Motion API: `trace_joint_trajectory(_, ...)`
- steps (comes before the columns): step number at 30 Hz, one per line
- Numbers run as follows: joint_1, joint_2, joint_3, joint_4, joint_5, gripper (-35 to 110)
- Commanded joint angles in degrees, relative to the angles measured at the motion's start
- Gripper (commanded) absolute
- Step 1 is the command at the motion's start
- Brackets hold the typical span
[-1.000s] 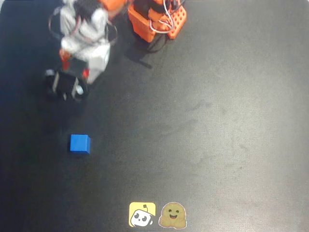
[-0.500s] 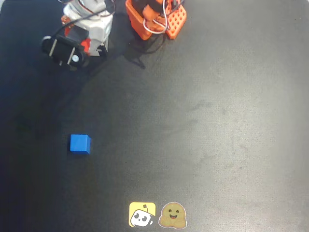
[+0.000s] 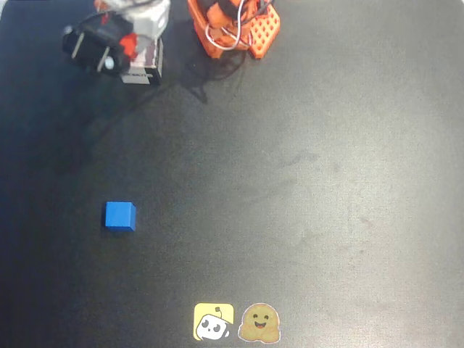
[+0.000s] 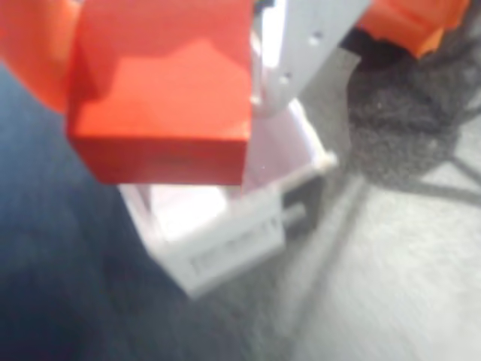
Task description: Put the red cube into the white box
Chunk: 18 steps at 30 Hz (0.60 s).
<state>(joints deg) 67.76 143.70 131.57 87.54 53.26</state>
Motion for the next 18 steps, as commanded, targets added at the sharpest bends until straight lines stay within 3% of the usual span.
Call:
trace_joint_trajectory(1, 1.4, 3.5, 1.5, 0.5, -0.9, 0)
trace_joint_trajectory(18, 4.6, 6.0, 9.8, -4.1, -2.0, 2)
